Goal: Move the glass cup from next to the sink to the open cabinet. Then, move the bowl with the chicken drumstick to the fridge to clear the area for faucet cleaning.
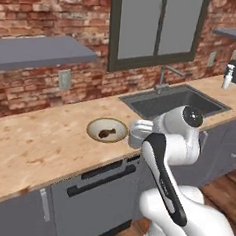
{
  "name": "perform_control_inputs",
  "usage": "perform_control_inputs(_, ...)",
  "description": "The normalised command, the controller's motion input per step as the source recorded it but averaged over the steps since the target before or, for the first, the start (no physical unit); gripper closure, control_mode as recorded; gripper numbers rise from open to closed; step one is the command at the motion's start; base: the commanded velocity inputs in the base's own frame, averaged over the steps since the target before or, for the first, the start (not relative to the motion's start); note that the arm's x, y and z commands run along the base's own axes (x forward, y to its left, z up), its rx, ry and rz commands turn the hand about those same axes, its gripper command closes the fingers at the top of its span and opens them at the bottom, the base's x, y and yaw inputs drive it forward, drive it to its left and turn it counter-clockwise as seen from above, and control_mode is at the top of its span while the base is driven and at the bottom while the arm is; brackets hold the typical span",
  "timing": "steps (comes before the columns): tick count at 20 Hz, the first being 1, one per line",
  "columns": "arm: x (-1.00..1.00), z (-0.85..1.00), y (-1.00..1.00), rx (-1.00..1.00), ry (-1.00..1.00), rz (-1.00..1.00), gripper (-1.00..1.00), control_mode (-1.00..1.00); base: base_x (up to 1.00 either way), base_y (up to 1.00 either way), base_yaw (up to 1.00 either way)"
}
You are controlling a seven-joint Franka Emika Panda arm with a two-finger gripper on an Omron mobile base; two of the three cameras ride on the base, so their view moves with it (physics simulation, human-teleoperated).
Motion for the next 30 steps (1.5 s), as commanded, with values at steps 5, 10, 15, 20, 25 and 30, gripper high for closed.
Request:
perform_control_inputs(5, 0.00, 0.00, 0.00, 0.00, 0.00, 0.00, 1.00, 1.00, -0.63, -0.06, -0.79)
perform_control_inputs(10, 0.00, 0.00, 0.00, 0.00, 0.00, 0.00, 1.00, 1.00, -0.37, -0.20, -0.83)
perform_control_inputs(15, 0.00, 0.00, 0.00, 0.00, 0.00, 0.00, 1.00, 1.00, -0.27, -0.27, -0.83)
perform_control_inputs(20, 0.00, 0.00, 0.00, 0.00, 0.00, 0.00, 1.00, 1.00, -0.03, -0.40, -0.88)
perform_control_inputs(25, 0.00, 0.00, 0.00, 0.00, 0.00, 0.00, 1.00, 1.00, 0.00, -0.36, -0.87)
perform_control_inputs(30, 0.00, 0.00, 0.00, 0.00, 0.00, 0.00, 1.00, 1.00, 0.48, -0.11, -0.67)
